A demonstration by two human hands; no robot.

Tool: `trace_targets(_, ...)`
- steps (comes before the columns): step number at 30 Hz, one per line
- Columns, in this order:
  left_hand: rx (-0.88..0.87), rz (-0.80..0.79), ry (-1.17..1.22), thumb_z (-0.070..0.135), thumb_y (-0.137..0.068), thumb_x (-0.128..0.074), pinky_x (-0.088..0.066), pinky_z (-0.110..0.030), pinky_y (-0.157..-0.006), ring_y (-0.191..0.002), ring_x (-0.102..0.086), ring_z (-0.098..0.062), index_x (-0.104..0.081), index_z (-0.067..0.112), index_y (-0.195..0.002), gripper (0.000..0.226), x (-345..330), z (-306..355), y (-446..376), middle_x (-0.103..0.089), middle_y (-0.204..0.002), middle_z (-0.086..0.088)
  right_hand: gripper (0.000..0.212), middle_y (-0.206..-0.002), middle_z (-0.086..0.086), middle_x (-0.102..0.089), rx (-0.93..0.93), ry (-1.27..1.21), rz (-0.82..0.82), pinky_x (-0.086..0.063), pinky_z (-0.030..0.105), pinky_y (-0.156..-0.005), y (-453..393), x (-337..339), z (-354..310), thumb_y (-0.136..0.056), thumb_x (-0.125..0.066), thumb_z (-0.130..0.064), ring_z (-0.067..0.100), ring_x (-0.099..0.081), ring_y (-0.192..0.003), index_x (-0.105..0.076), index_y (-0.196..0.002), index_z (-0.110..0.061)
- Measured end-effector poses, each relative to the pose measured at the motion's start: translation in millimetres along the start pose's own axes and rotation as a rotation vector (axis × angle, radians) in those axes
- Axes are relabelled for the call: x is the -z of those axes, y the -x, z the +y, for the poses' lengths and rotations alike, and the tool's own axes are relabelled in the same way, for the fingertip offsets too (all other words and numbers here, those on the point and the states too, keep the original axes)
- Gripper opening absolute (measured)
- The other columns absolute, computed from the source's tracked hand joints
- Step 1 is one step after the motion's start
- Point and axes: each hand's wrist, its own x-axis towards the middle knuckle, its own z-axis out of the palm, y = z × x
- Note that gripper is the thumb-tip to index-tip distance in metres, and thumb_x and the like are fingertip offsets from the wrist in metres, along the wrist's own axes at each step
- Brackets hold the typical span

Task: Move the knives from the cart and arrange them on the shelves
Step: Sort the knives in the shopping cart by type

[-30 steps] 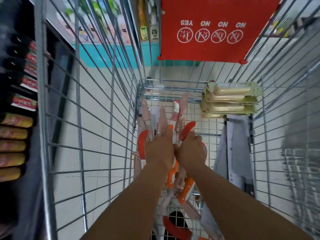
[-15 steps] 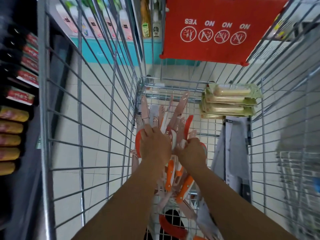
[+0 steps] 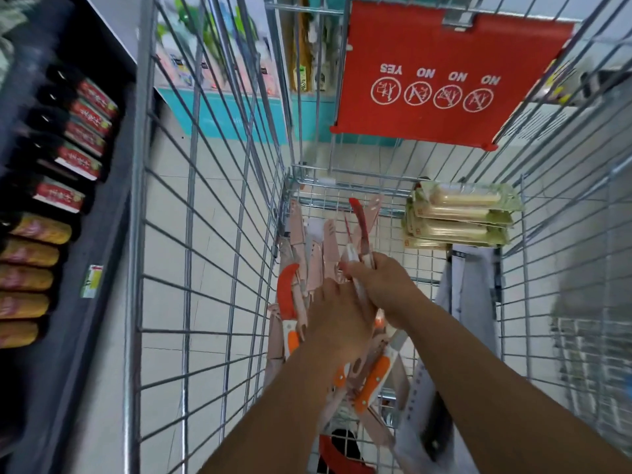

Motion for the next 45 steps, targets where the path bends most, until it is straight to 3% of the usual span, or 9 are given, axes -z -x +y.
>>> trace_targets(4,0.006,0.183,0.031,0.041,-0.097,-0.041,-0.028,-0.037,-0.109,-0.131,-0.032,-0.025,-0.037,0.019,-0.138,0.047,7,-16,-18,-0.034,-0.140,-0.009,0.021,-0.086,0.004,-0.056,0.178,0.391,0.112,-0.037,0.026,-0.054,-19,17,-14,-0.092,-0.053,-0.023,0.014,-0.051,-0.065,-0.052,-0.110,-0.012)
trace_targets(9,0.155,0.110,-0.094,0.034,-0.099,-0.039,-0.003,-0.044,-0.119,-0.147,0.010,-0.031,-0.007,0.025,-0.151,0.062,7,-34,-44,0.009,-0.160,-0.006,0.035,-0.108,0.009,-0.058,0.385,0.989,0.271,-0.046,0.039,-0.086,-52,16,-41,-0.089,-0.052,-0.013,0.029,-0.058,-0.102,-0.048,-0.124,-0.016)
trace_targets(15,0.164,0.165,-0.050,0.039,-0.101,-0.026,-0.010,-0.048,-0.119,-0.148,0.004,-0.029,-0.008,0.023,-0.152,0.057,-2,-46,-48,-0.002,-0.161,-0.004,0.052,-0.131,0.016,-0.050,0.428,1.287,0.335,-0.034,0.043,-0.102,-84,0,-64,-0.084,-0.049,-0.004,0.034,-0.043,-0.125,-0.044,-0.135,-0.013)
trace_targets(23,0.189,0.080,-0.014,0.034,-0.101,-0.029,-0.014,-0.054,-0.115,-0.148,0.010,-0.023,0.005,0.025,-0.153,0.062,-9,-46,-33,0.008,-0.161,0.003,0.057,-0.134,0.011,-0.044,0.427,1.336,0.322,-0.028,0.041,-0.105,-114,-15,-54,-0.080,-0.053,-0.004,0.031,-0.038,-0.127,-0.043,-0.134,-0.017)
trace_targets(28,0.175,0.114,0.006,0.035,-0.102,-0.025,-0.013,-0.053,-0.117,-0.148,0.008,-0.021,-0.002,0.025,-0.153,0.057,-14,-50,-29,0.004,-0.161,0.002,0.077,-0.146,0.009,-0.033,0.467,1.262,0.280,-0.020,0.040,-0.112,-117,-14,-45,-0.078,-0.056,0.001,0.028,-0.028,-0.137,-0.024,-0.146,-0.014)
trace_targets(30,0.176,0.166,0.070,0.038,-0.101,-0.025,-0.015,-0.051,-0.118,-0.148,0.004,-0.023,-0.011,0.026,-0.152,0.054,-17,-52,-25,0.001,-0.161,-0.001,0.081,-0.151,0.007,-0.028,0.503,1.221,0.272,-0.017,0.039,-0.115,-113,-12,-40,-0.078,-0.056,0.001,0.026,-0.023,-0.141,-0.018,-0.149,-0.014)
trace_targets(35,0.183,0.296,0.160,0.045,-0.092,-0.047,-0.031,-0.046,-0.111,-0.137,-0.025,-0.029,-0.024,0.027,-0.143,0.059,-32,-62,-12,-0.020,-0.149,-0.009,0.065,-0.149,0.005,-0.030,0.561,0.974,0.339,-0.022,0.038,-0.112,-81,-14,-14,-0.086,-0.056,-0.010,0.026,-0.027,-0.137,-0.028,-0.145,-0.014)
trace_targets(41,0.183,0.307,0.111,0.045,-0.097,-0.041,-0.027,-0.045,-0.113,-0.138,-0.022,-0.027,-0.042,0.029,-0.138,0.044,-46,-64,11,-0.032,-0.146,-0.006,0.039,-0.125,0.013,-0.049,0.358,0.674,0.231,-0.038,0.042,-0.099,-17,-30,37,-0.095,-0.045,-0.032,0.033,-0.045,-0.116,-0.047,-0.131,-0.017)
trace_targets(45,0.101,0.309,0.130,0.025,-0.093,-0.050,-0.036,-0.033,-0.103,-0.120,-0.041,-0.021,-0.046,0.025,-0.138,0.044,-42,-66,24,-0.050,-0.128,-0.004,0.040,-0.102,0.008,-0.060,0.260,0.545,0.167,-0.048,0.037,-0.082,9,-47,60,-0.091,-0.049,-0.041,0.027,-0.058,-0.097,-0.053,-0.121,-0.014)
